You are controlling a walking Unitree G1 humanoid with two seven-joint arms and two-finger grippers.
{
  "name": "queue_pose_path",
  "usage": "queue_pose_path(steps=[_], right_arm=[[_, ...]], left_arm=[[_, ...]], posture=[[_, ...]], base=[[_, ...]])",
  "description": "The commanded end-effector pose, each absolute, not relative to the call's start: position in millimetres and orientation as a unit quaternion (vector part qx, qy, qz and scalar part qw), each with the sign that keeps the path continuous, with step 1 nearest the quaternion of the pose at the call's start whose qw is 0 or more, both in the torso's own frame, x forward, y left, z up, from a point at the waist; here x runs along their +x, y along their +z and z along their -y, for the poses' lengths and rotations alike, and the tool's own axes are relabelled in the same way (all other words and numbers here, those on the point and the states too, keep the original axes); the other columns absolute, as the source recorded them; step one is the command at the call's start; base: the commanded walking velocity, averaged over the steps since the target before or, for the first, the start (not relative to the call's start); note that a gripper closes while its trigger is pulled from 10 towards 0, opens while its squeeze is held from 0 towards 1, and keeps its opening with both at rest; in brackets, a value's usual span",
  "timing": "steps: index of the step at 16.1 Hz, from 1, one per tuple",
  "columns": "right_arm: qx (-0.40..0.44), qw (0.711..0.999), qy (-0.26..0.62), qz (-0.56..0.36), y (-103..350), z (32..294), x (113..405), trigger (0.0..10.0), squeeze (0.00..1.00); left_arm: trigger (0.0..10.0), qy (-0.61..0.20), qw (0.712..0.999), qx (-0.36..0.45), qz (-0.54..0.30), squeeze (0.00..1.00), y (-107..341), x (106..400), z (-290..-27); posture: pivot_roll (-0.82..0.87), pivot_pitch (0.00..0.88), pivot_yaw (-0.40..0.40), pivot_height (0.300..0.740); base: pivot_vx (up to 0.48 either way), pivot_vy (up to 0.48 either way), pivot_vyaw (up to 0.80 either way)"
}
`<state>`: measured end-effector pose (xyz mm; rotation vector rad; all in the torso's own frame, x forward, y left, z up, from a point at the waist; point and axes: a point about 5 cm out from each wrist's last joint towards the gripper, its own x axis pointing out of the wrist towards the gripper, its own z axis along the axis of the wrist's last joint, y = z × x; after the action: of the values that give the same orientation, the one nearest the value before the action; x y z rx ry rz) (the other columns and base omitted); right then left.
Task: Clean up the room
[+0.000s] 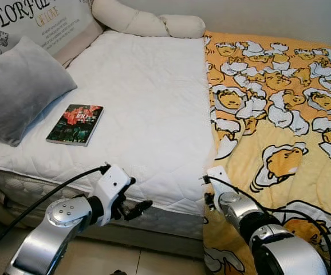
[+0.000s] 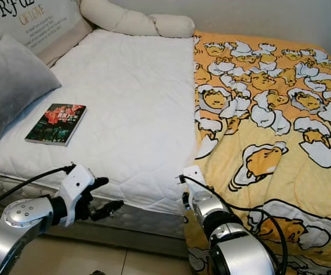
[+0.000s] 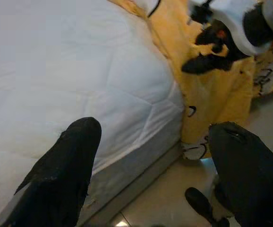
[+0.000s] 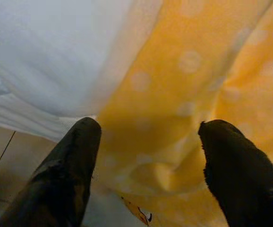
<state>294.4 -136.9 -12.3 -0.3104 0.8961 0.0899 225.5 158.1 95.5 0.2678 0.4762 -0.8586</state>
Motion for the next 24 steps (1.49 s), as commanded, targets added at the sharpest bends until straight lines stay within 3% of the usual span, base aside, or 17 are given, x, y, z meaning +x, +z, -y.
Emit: queue_pose_path(steps=[1,15,24], right_arm=[[-0.133,0.892,0.034,-0.431,-11.4,140.7,295.9,0.0,0.00],[-0.066,0.895,0.013,-0.442,-16.2,158.2,290.9,0.0,0.00],[-0.045,0.905,0.022,-0.423,-12.5,159.1,295.2,0.0,0.00]], left_arm=[[10.0,-0.421,0.866,0.137,-0.230,0.00,96.8,227.9,-156.9],[10.0,-0.438,0.851,0.165,-0.240,0.00,102.7,233.5,-165.0],[10.0,-0.408,0.865,0.163,-0.244,0.00,106.3,224.6,-177.8]], posture=[[0.06,0.000,-0.060,0.740],[0.11,0.000,-0.013,0.740],[0.15,0.000,-0.019,0.740]], base=[[0.000,0.000,0.00],[0.000,0.000,0.00],[0.000,0.000,0.00]])
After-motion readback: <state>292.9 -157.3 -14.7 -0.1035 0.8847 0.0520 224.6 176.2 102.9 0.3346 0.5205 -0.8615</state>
